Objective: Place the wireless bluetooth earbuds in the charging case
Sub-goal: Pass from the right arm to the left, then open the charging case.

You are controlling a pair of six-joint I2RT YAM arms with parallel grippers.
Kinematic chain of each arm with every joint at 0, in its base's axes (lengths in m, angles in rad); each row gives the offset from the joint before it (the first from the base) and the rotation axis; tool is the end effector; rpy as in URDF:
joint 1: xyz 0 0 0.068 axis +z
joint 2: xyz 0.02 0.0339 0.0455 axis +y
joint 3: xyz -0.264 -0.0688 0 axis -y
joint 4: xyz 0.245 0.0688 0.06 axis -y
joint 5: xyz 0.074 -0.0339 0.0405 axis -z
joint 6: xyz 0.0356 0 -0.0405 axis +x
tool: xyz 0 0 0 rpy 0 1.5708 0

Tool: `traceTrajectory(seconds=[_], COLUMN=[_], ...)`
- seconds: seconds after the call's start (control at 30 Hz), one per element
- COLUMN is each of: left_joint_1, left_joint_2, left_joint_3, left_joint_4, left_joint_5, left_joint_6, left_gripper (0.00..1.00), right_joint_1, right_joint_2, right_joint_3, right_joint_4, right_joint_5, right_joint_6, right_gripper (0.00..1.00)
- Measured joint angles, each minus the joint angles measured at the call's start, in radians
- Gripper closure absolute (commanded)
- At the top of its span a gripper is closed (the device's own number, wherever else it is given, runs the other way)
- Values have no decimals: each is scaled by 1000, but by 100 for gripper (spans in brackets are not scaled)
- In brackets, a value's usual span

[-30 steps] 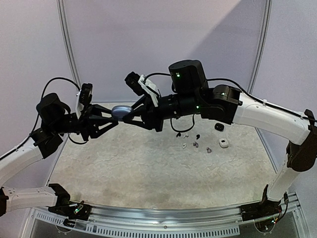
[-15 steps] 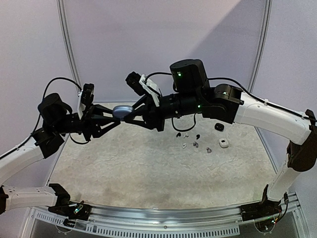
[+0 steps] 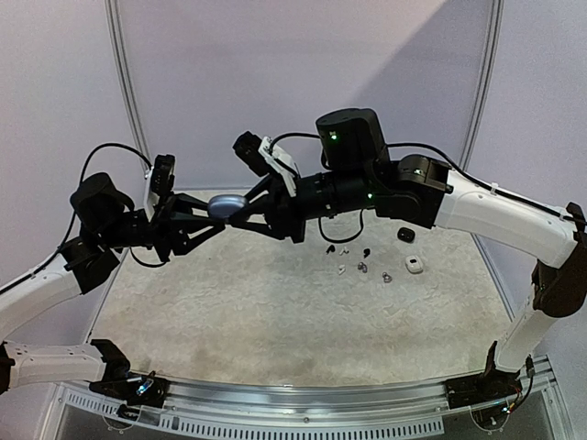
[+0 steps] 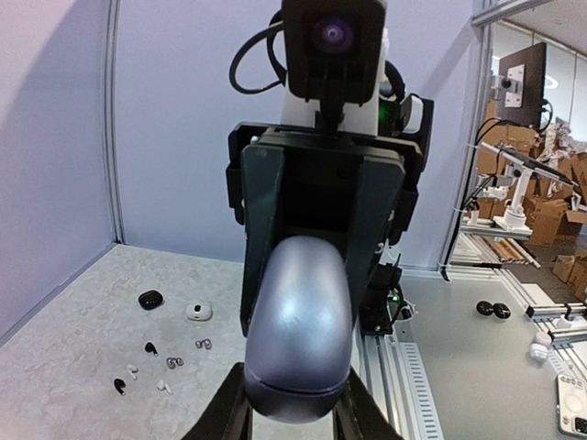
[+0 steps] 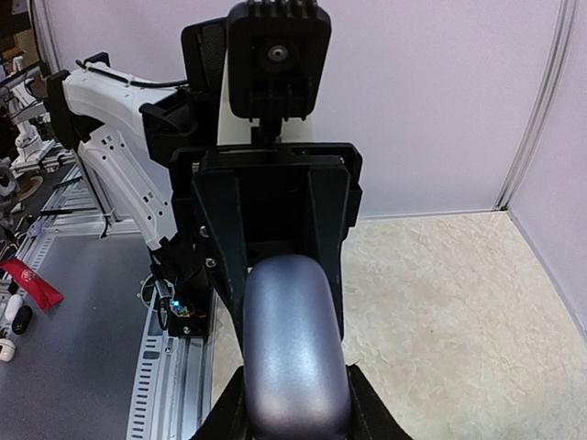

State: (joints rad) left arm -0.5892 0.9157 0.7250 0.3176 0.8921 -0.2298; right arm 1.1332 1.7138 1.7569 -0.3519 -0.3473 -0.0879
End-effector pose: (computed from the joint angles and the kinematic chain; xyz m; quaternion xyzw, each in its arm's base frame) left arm 0.1564 -0.1379 0.3475 0.4251 0.5287 -0.5311 0.5076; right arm 0.1595 0.3694 0.4126 -0.5395 0.5932 0.4109 0.4339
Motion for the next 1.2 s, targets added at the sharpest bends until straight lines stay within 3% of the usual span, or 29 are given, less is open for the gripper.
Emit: traceTrajectory(seconds=[0.07,0.17,0.47,0.77,1.0,1.2], left_joint_1=[-2,-22,-28,-56,-59,-60], left_joint_2=[-1,-5,-57,-83,-100,-101], left_joint_3=[0,0,16,37,37,16], left_joint_4=[0,-6,-143,-404,-433,-425], left_joint_5=[-12,-17,-72,-140,-168,-138], left_joint_6=[2,35,333,692,734,640], left_gripper=[100,100,100,100,100,100], right_joint_1=[0,1,14,13,14,10], right_joint_2=[0,0,3,10,16,26], right_joint_3=[0,0,0,3,3,10], right_joint_4=[1,9,6,-13,-22,-34], right_joint_5=[8,41,84,102,103,98], right_joint_6=[2,0,5,14,24,56], right_gripper=[42,35,40,43,41,40])
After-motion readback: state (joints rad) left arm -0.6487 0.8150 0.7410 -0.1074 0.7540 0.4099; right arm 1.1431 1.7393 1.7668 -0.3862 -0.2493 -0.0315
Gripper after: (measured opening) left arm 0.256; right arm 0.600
